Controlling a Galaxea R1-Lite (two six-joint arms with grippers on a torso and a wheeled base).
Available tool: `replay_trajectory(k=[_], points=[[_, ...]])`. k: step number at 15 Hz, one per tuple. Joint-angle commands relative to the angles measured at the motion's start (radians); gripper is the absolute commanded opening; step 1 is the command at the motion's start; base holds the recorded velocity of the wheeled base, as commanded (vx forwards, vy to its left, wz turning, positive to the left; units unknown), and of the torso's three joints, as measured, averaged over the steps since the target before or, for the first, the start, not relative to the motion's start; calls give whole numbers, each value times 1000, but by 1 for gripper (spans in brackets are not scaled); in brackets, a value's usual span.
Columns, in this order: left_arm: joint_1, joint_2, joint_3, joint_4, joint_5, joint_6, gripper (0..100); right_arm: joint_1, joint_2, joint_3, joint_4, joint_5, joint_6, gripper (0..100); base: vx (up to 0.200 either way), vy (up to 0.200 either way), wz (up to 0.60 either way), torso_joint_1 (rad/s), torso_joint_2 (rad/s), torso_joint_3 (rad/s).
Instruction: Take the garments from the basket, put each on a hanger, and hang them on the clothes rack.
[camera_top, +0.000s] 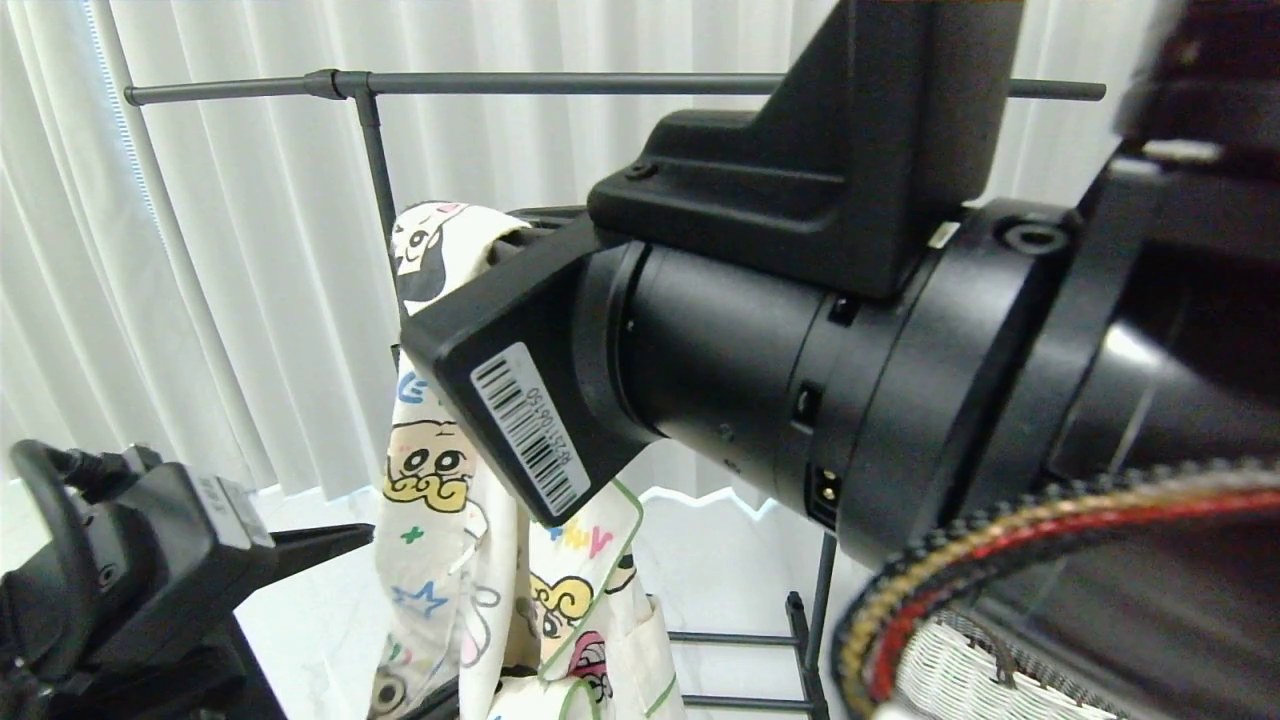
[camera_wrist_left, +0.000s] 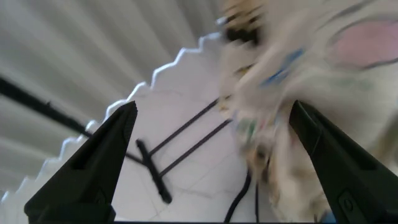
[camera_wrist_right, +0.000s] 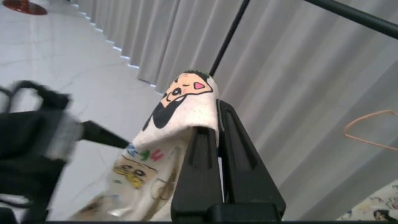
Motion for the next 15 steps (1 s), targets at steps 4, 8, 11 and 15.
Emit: replay_trajectory(k=[4,8,11,15], points=[[-44,-72,33,1,2,2,100,-6,8,-6,-2,-10,-1,0,0,0,0,0,0,0],[5,-32,53,6,49,5,100,36,5,1,-1,-21,-1,0,0,0,0,0,0,0],[116,-44,113,7,175,73,100,36,-4,-3,-1,-49,-2,0,0,0,0,0,0,0],[177,-5,15,-2,175,68,100,25,-7,5,-4,-61,-27,0,0,0,0,0,0,0]])
